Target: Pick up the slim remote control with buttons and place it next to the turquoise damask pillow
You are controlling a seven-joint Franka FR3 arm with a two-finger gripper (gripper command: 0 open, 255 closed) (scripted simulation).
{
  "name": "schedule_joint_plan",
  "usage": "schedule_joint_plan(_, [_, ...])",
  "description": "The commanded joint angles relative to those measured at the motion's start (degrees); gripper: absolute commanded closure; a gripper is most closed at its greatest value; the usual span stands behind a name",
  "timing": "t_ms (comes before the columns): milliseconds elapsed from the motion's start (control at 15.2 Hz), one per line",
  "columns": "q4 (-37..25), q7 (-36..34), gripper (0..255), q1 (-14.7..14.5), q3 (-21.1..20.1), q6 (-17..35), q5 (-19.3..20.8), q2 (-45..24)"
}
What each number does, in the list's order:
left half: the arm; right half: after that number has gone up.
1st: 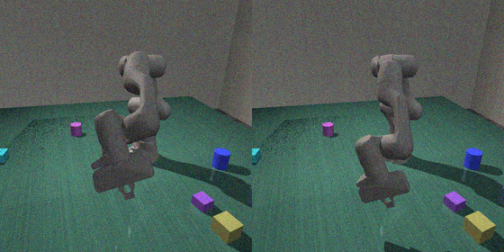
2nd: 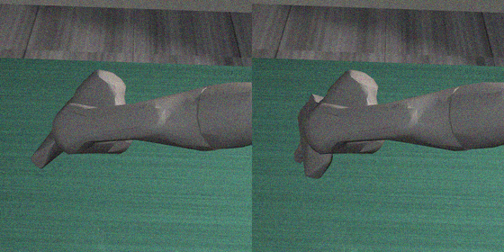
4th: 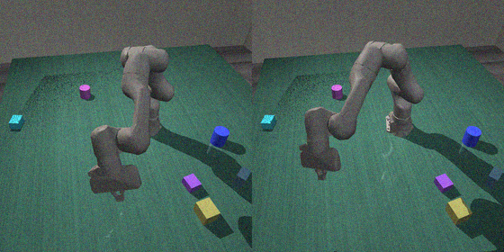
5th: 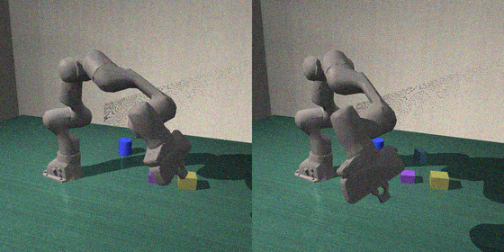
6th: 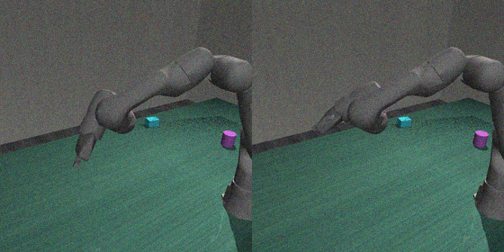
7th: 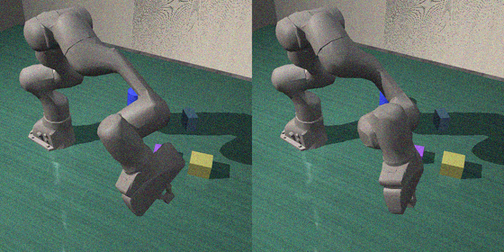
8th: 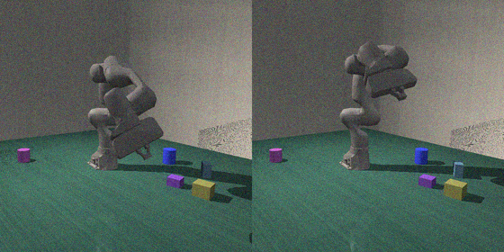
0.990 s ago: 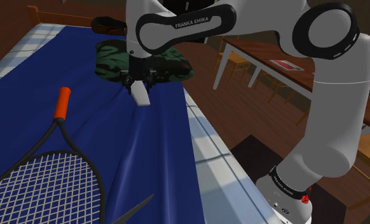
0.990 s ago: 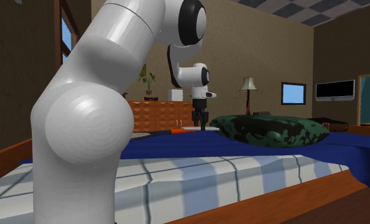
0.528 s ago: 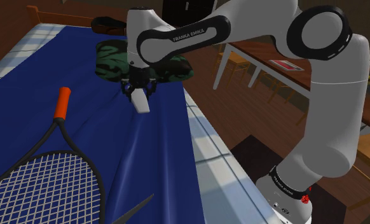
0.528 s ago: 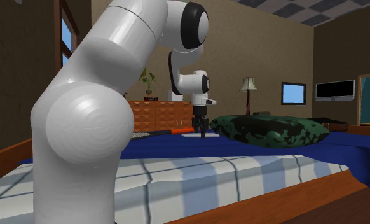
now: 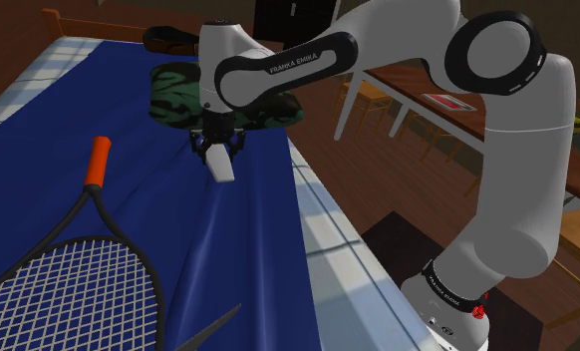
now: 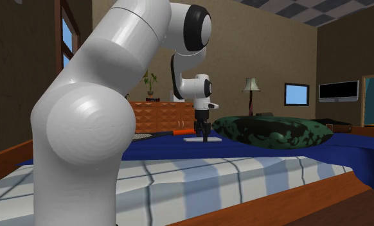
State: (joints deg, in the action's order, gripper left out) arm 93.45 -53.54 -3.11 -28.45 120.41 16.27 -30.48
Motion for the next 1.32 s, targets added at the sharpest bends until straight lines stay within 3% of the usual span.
schedule_joint_plan(0, [-0.01, 0.00, 255, 0.00, 0.00, 0.01, 0.00, 0.00])
schedule_joint_plan(66, [-0.01, 0.00, 255, 0.00, 0.00, 0.01, 0.00, 0.01])
schedule_joint_plan(132, [0.00, 0.00, 0, 0.00, 0.00, 0.01, 0.00, 0.01])
schedule_joint_plan(462, [0.00, 0.00, 0, 0.00, 0.00, 0.02, 0.00, 0.01])
schedule_joint_plan(726, [-3.17, 1.10, 0, 0.44, -1.02, -5.75, -1.75, 2.92])
schedule_joint_plan(1254, [-3.17, 1.09, 0, 0.43, -1.01, -5.74, -1.75, 2.92])
